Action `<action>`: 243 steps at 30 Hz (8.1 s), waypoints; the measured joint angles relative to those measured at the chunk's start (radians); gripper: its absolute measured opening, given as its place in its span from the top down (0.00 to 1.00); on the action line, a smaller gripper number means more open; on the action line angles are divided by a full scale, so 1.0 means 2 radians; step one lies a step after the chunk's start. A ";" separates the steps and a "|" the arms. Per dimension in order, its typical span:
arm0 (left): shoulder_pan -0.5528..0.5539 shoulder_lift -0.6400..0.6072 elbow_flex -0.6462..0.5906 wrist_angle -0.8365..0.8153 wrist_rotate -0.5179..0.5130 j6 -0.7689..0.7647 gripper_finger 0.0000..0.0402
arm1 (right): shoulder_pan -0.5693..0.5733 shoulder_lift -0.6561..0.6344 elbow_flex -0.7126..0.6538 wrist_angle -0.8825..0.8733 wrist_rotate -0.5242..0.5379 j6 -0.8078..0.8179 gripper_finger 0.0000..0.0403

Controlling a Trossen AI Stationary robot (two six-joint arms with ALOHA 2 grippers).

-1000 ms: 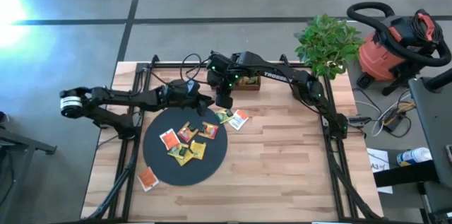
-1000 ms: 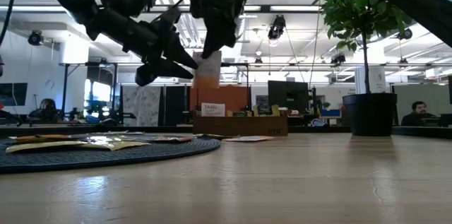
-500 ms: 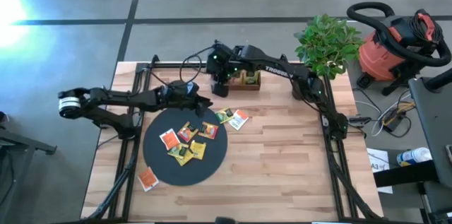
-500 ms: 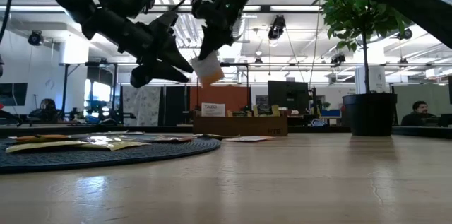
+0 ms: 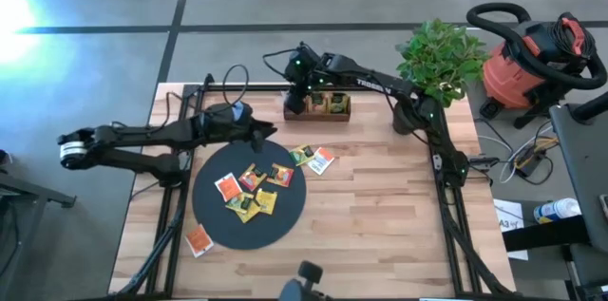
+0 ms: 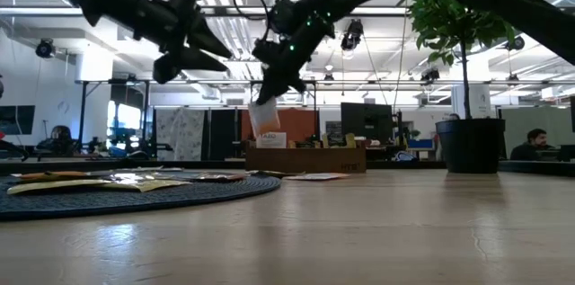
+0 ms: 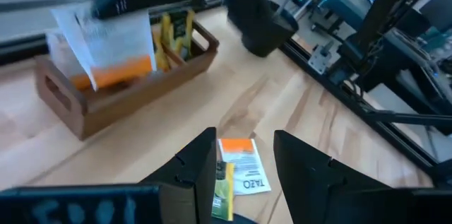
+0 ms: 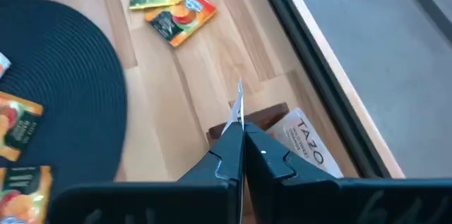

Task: Pick & Place Tea
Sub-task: Put the orange tea bag into the left section of the wooden organizer

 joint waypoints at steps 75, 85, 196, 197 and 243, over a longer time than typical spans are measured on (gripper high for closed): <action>0.000 -0.018 -0.001 -0.094 -0.033 0.011 0.66 | 0.039 -0.103 -0.093 -0.035 0.030 -0.131 0.78; -0.019 0.044 -0.001 -0.087 0.011 0.068 0.66 | 0.134 -0.124 -0.124 -0.159 0.032 -0.058 0.79; -0.064 0.390 0.187 -0.015 0.030 0.129 0.66 | 0.202 -0.235 -0.556 0.235 0.161 0.536 0.84; -0.064 0.393 0.187 -0.016 0.030 0.125 0.66 | 0.200 -0.230 -0.556 0.235 0.162 0.532 0.84; -0.053 0.433 0.192 0.009 0.133 0.057 0.97 | 0.185 -0.202 -0.557 0.281 0.132 0.532 0.86</action>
